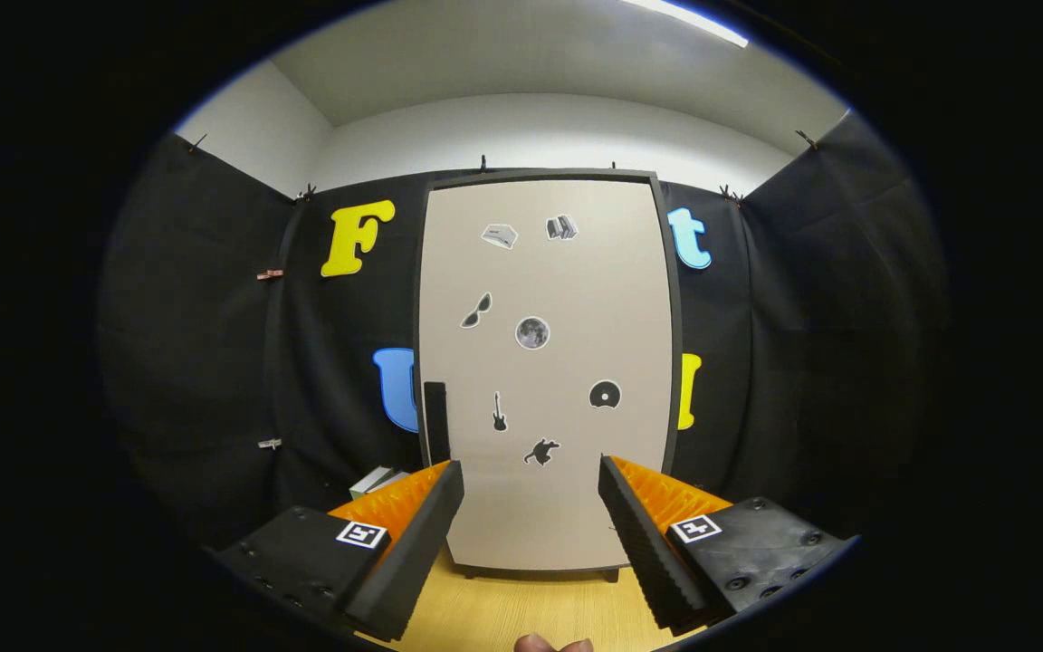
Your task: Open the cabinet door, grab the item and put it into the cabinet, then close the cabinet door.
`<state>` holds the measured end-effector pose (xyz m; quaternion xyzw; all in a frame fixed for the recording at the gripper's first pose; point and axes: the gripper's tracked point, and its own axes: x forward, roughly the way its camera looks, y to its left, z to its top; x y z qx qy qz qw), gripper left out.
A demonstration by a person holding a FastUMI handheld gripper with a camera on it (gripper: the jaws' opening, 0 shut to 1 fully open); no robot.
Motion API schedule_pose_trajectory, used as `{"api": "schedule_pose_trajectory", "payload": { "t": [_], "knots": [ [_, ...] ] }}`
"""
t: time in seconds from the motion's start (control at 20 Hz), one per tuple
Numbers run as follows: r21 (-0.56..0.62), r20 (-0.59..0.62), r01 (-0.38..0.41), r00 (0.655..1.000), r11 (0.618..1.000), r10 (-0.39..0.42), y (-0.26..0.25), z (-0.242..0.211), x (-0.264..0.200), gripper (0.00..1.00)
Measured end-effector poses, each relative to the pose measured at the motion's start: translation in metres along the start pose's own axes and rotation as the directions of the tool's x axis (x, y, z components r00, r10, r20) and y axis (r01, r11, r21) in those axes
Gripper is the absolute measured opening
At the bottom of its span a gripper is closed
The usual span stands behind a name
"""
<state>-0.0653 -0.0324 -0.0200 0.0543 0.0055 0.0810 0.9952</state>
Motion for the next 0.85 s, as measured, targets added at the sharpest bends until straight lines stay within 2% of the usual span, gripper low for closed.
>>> {"api": "schedule_pose_trajectory", "payload": {
  "t": [0.85],
  "knots": [
    [-0.009,-0.016,0.008,1.0,1.0,-0.008,-0.0014,0.0004,-0.0027,0.97]
  ]
}}
